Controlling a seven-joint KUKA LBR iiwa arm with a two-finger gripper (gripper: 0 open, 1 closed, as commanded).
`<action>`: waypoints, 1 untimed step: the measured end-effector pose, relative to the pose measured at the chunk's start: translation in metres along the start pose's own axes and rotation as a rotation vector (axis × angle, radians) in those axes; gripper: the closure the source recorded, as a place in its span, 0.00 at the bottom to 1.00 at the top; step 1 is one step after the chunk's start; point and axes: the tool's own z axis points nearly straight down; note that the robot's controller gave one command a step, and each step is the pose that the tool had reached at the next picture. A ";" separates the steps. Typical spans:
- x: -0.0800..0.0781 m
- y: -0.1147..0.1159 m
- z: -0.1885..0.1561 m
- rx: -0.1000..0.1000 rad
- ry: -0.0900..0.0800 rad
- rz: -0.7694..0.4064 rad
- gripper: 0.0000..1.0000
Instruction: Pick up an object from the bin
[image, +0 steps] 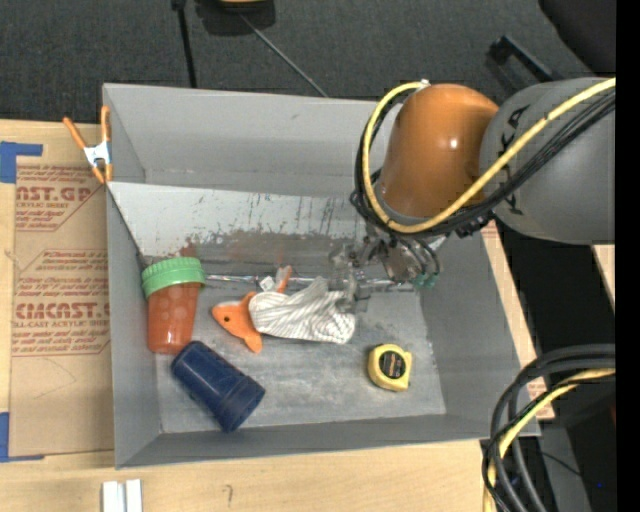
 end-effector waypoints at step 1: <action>-0.005 0.006 -0.055 0.000 0.005 0.011 1.00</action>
Offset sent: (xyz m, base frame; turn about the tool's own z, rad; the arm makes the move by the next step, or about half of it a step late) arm -0.0172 0.0002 0.1228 0.0307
